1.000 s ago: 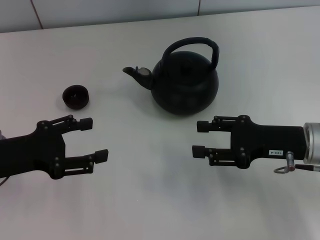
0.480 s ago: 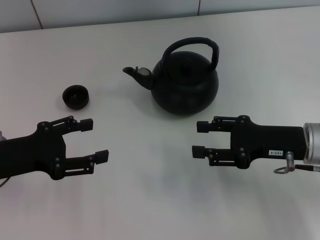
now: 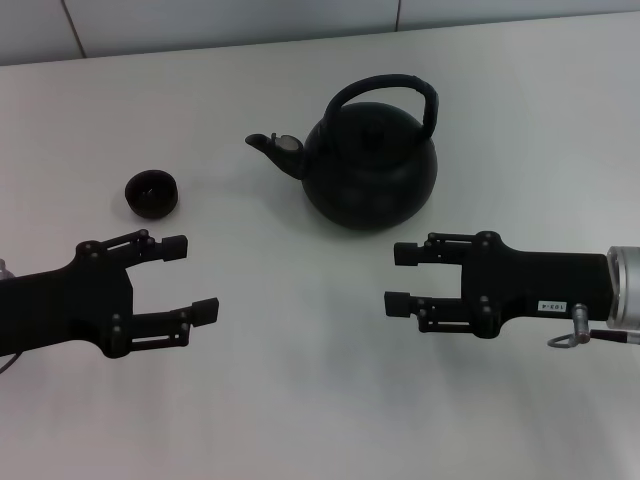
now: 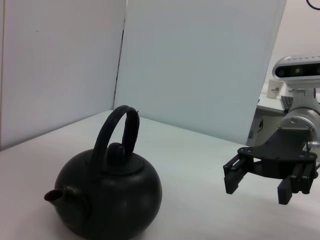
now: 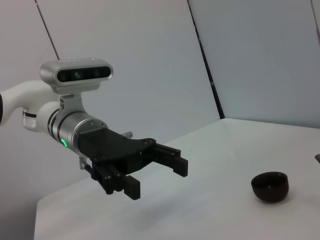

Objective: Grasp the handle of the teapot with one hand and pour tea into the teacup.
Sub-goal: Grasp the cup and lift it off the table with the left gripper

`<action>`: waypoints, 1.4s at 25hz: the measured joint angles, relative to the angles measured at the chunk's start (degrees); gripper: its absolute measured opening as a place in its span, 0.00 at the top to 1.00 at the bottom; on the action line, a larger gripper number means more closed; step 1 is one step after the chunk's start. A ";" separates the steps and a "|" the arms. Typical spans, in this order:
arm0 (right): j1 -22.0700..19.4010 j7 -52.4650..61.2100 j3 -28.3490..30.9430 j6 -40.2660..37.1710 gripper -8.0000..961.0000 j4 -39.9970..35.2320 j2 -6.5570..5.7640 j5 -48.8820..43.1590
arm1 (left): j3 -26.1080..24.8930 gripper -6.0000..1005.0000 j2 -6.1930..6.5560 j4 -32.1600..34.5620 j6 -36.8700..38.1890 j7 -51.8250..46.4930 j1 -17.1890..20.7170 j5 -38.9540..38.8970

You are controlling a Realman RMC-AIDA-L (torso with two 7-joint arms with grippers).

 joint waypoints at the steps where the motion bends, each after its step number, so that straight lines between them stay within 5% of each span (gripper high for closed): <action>1: 0.03 0.00 0.01 0.00 0.26 0.00 0.00 0.00 | 0.00 0.17 -0.03 -0.05 -0.02 0.01 -0.01 -0.06; 9: 0.27 0.00 0.39 0.00 0.26 -0.01 0.00 0.02 | -0.52 0.18 -0.29 -0.52 -4.00 0.04 -0.04 -2.69; 10: 0.32 0.00 0.37 0.00 0.26 -0.06 0.00 0.35 | -0.12 0.18 -0.56 -4.70 -12.09 3.55 0.28 -10.83; 15: 0.54 0.00 0.32 0.00 0.26 -0.20 -0.01 1.22 | 0.14 0.18 -0.68 -14.17 -18.87 15.26 0.02 -21.89; 35: 1.66 0.08 0.48 0.00 0.26 -0.39 -0.09 2.20 | 6.70 0.19 -0.72 -22.71 -31.68 29.15 -1.53 -30.80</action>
